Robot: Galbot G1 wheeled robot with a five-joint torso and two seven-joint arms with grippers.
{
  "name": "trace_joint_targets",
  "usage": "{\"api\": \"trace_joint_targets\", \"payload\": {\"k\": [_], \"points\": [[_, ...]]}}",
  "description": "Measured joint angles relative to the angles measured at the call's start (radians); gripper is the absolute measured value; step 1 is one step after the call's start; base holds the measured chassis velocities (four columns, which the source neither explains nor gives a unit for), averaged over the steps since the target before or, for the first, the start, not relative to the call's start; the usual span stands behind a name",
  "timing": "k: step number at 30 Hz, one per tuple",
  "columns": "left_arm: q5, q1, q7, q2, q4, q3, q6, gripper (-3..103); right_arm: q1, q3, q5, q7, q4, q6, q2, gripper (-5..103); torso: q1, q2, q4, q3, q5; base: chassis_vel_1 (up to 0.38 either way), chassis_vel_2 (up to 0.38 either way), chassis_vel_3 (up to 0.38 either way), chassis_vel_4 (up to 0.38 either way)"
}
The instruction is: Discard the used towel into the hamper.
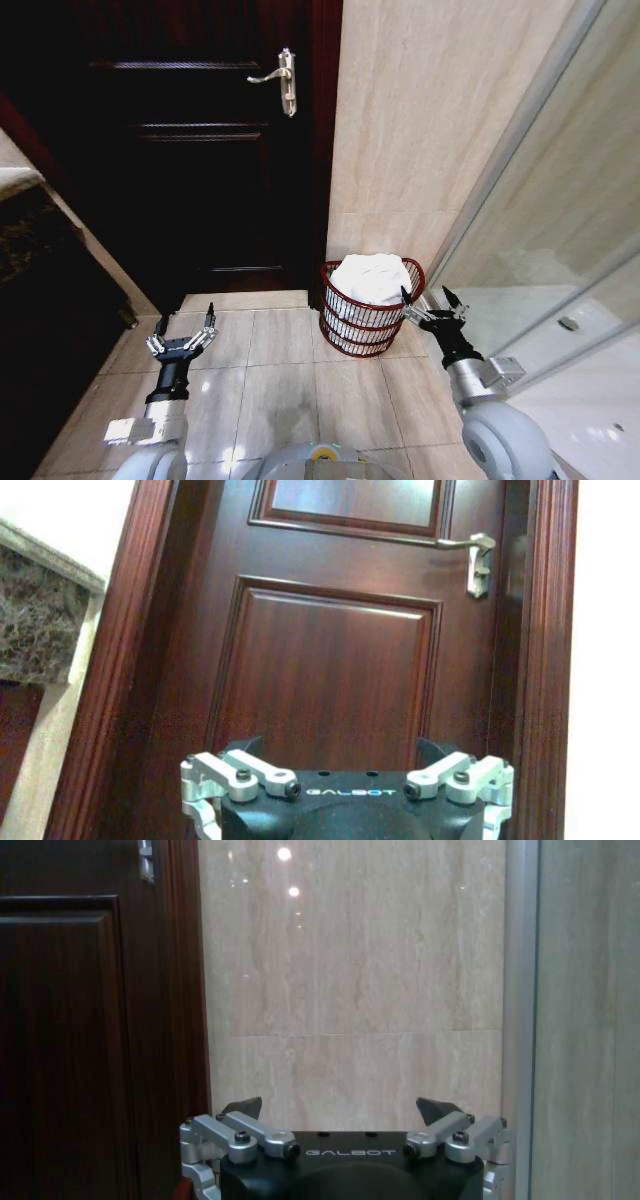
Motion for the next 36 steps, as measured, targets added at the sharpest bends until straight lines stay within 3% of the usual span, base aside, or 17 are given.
{"api": "trace_joint_targets", "payload": {"k": [15,19,22,23,24,26,27,30,33,36], "points": [[-0.012,-0.001,-0.003,0.009,0.004,0.009,0.022,100,-0.031,0.035,0.003,0.005,0.015,0.018,0.019,100,0.000,0.000,-0.0002,0.000,0.0000,0.000,0.000,0.000,0.000],[-0.014,-0.003,-0.004,0.008,0.007,0.006,-0.001,100,-0.028,0.019,-0.076,-0.009,0.015,0.019,0.064,100,0.000,0.000,0.0000,0.000,-0.0001,0.000,0.000,0.000,0.000],[-0.018,-0.012,-0.006,0.004,0.030,0.002,-0.007,100,0.005,-0.028,-0.230,-0.028,-0.015,0.053,0.157,100,0.000,0.000,0.0000,0.000,0.0000,0.000,0.000,0.000,0.000],[-0.018,-0.012,-0.006,0.004,0.030,0.002,-0.007,100,0.005,-0.028,-0.230,-0.028,-0.015,0.053,0.157,100,0.000,0.000,0.0000,0.000,0.0000,0.000,0.000,0.000,0.000],[-0.016,-0.019,-0.004,0.000,0.047,0.001,-0.007,100,0.016,-0.049,-0.296,-0.049,-0.036,0.088,0.227,100,0.000,0.000,-0.0001,0.000,-0.0002,0.000,0.000,0.000,0.000],[-0.004,-0.025,0.005,-0.013,0.062,-0.002,-0.007,100,0.016,-0.077,-0.353,-0.071,-0.074,0.150,0.297,100,0.000,0.000,-0.0001,0.000,0.0000,0.000,0.000,0.000,0.000],[-0.004,-0.025,0.005,-0.013,0.062,-0.002,-0.007,100,0.016,-0.077,-0.353,-0.071,-0.074,0.150,0.297,100,0.000,0.000,-0.0001,0.000,0.0000,0.000,0.000,0.000,0.000],[0.028,-0.030,0.007,-0.035,0.070,-0.004,-0.006,100,0.009,-0.104,-0.370,-0.073,-0.140,0.238,0.294,100,0.000,0.000,-0.0001,0.000,-0.0001,0.000,0.000,0.000,0.000],[0.060,-0.036,0.007,-0.049,0.073,-0.003,-0.005,100,0.017,-0.130,-0.367,-0.032,-0.194,0.279,0.255,100,0.000,0.000,0.0000,0.000,-0.0001,0.000,0.000,0.000,0.000],[0.089,-0.043,0.007,-0.057,0.074,0.000,0.000,100,0.033,-0.130,-0.364,-0.036,-0.235,0.296,0.264,100,0.000,0.000,-0.0001,0.000,0.0002,0.000,0.000,0.000,0.000]]}}
